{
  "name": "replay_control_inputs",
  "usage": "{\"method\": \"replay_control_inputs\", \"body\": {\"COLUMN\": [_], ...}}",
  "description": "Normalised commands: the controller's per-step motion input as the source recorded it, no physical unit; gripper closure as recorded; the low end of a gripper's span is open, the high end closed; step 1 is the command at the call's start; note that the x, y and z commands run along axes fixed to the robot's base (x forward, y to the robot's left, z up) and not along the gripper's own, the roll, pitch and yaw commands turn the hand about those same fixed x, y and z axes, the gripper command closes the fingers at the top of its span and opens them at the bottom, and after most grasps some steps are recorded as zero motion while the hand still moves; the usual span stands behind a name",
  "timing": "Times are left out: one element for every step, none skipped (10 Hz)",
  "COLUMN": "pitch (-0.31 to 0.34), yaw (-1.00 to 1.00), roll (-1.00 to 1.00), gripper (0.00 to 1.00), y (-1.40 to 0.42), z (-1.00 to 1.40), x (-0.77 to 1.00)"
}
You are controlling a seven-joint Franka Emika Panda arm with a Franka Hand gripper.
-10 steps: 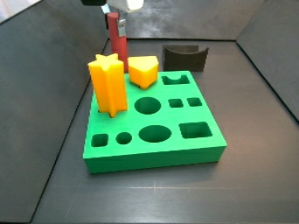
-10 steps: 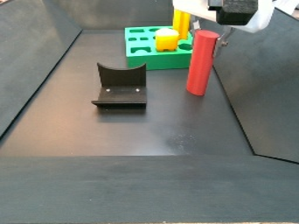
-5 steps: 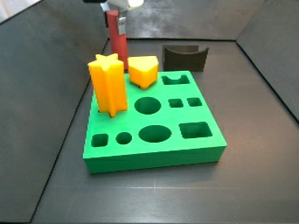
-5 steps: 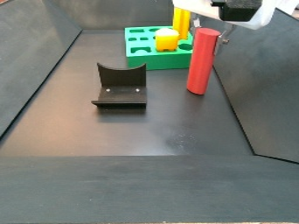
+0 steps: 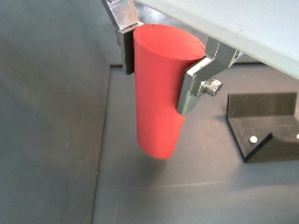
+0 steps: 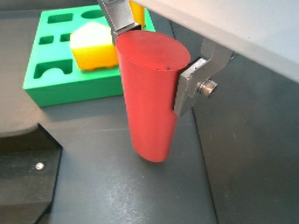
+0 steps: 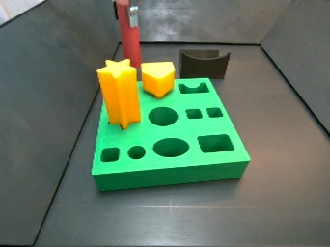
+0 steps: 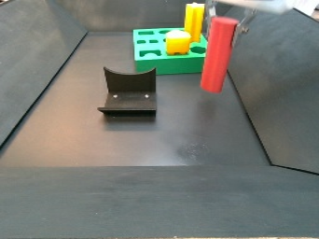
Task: Pick up the oval object. Move up. Move to above the board. Insert the oval object.
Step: Move up, then move to above the board.
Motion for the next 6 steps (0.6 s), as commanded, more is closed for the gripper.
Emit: {"method": "replay_control_inputs", "body": {"pitch": [0.043,0.053,-0.402,-0.379,-0.343,-0.239], "yaw": [0.01,0.00,-0.19,-0.18,-0.16,-0.12], "roll": [-0.10,-0.12,0.30,0.29,0.26,0.18], "gripper": [1.00,1.00,1.00,1.00,1.00,1.00], "y": [-0.02,-0.02,0.26,0.27,0.24,0.19], "z": [0.37,0.20,1.00,1.00,1.00,1.00], "x": [-0.01,0.00,-0.22,-0.24,-0.24,-0.21]}}
